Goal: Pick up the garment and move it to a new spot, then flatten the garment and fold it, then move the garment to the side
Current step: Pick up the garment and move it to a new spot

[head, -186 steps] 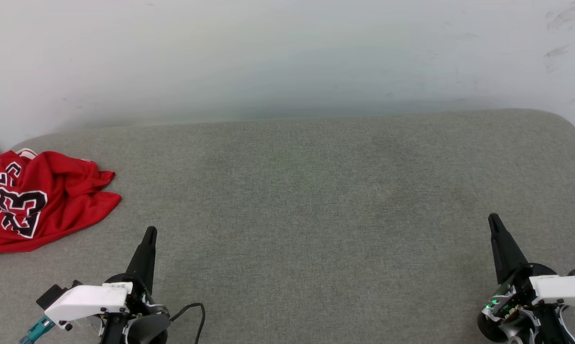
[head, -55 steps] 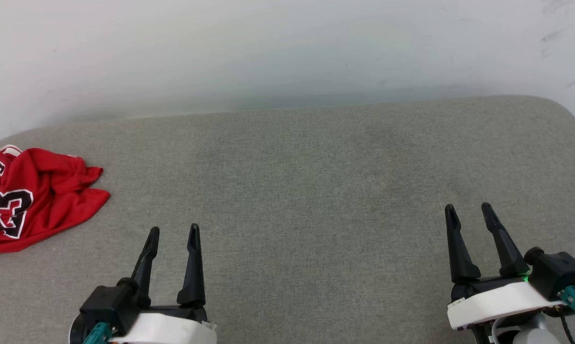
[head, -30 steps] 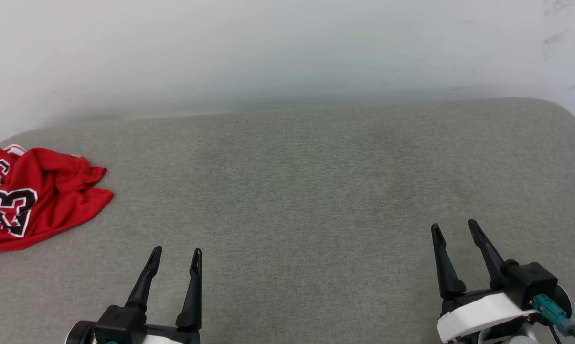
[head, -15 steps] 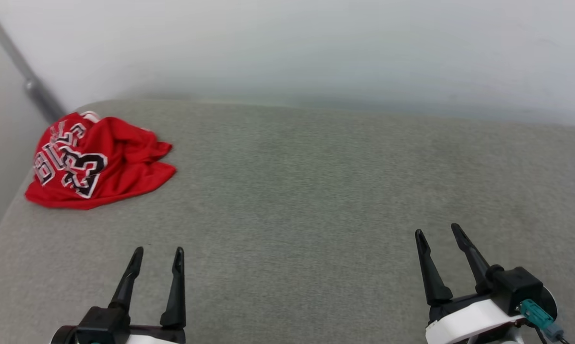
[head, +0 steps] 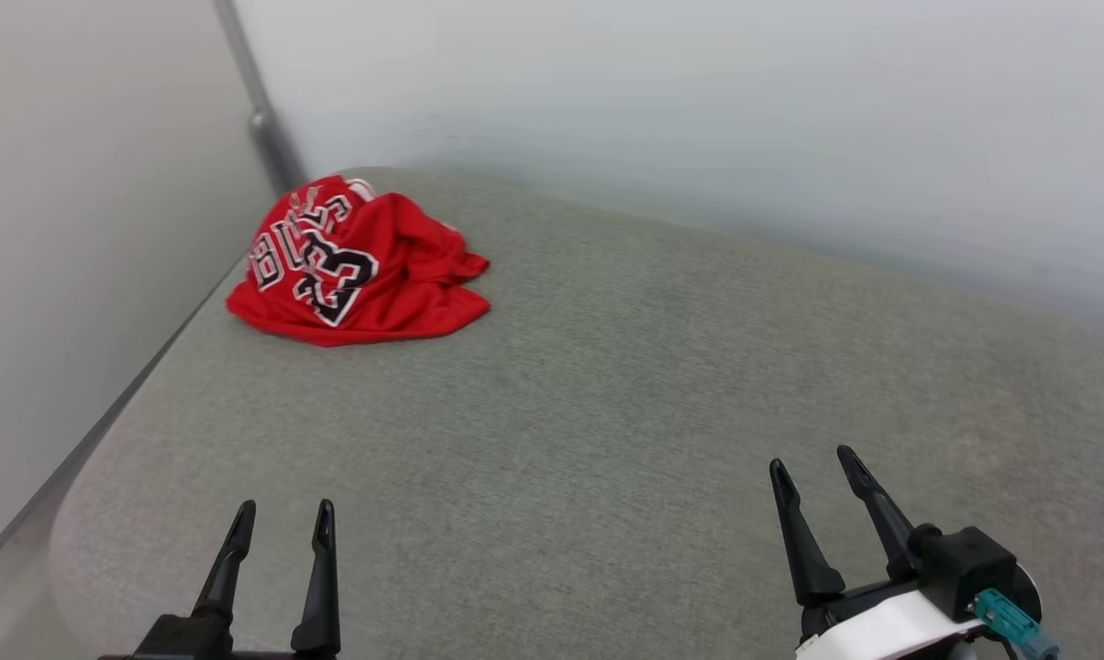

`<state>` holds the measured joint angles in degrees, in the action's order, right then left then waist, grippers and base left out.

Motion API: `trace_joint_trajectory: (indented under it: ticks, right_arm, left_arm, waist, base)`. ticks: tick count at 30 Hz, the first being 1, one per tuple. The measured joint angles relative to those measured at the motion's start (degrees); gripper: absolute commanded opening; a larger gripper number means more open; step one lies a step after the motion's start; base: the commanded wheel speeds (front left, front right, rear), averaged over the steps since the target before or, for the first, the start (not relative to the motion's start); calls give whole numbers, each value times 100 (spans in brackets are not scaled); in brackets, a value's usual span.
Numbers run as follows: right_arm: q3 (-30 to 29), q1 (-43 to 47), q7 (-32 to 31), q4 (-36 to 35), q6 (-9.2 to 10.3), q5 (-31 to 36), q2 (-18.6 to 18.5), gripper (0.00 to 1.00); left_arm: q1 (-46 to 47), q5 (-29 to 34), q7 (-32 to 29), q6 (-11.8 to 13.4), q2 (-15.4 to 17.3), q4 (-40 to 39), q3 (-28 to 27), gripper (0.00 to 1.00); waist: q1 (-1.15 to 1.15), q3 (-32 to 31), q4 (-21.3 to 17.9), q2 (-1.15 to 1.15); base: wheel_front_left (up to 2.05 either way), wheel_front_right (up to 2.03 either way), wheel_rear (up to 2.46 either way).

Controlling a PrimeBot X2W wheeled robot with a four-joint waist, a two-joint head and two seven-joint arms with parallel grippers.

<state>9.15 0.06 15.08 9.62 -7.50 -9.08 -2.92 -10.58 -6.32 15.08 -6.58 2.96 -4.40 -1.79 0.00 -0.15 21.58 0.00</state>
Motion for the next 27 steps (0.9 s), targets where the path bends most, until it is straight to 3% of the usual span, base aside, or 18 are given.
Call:
trace_joint_trajectory:
  ticks: [10,22,27]
  right_arm:
    - [172,4,0,60,0,-105,1,100]
    - [154,-7,0,74,0,-82,1,100]
    - [105,-167,0,-225,0,219,5,100]
  left_arm:
    - [-108,11,0,-33,0,-12,-22,100]
    - [-107,-107,0,-51,0,-49,-22,100]
    - [332,-380,0,-76,16,-35,-179,100]
  waist:
    - [0,-117,479,0]
    - [0,-58,498,0]
    - [0,325,352,0]
  base:
    - [0,0,0]
    - [0,0,0]
    - [0,0,0]
